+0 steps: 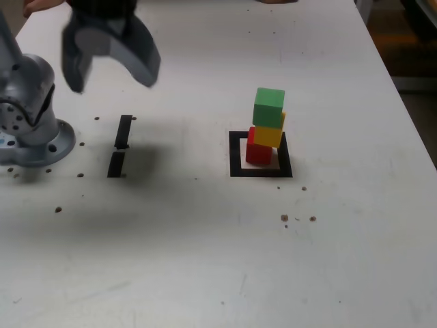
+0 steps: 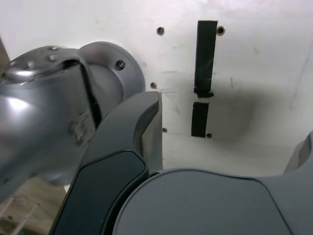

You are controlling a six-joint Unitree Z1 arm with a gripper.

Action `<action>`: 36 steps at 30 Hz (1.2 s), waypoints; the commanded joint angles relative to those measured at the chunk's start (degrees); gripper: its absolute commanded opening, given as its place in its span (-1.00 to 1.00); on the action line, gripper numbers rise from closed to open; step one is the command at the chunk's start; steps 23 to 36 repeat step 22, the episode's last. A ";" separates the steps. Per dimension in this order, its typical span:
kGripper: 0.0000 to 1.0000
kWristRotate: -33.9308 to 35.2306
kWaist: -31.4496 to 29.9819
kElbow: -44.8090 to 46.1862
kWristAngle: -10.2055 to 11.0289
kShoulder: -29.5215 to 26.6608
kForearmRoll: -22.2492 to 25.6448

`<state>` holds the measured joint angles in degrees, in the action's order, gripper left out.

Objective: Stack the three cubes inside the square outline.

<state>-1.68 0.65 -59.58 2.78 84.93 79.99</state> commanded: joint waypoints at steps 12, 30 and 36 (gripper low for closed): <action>0.99 -4.58 4.89 11.21 -1.80 0.33 -10.22; 0.99 -6.38 4.89 14.72 -2.97 4.56 -14.67; 0.99 -6.38 4.89 14.72 -2.97 4.56 -14.67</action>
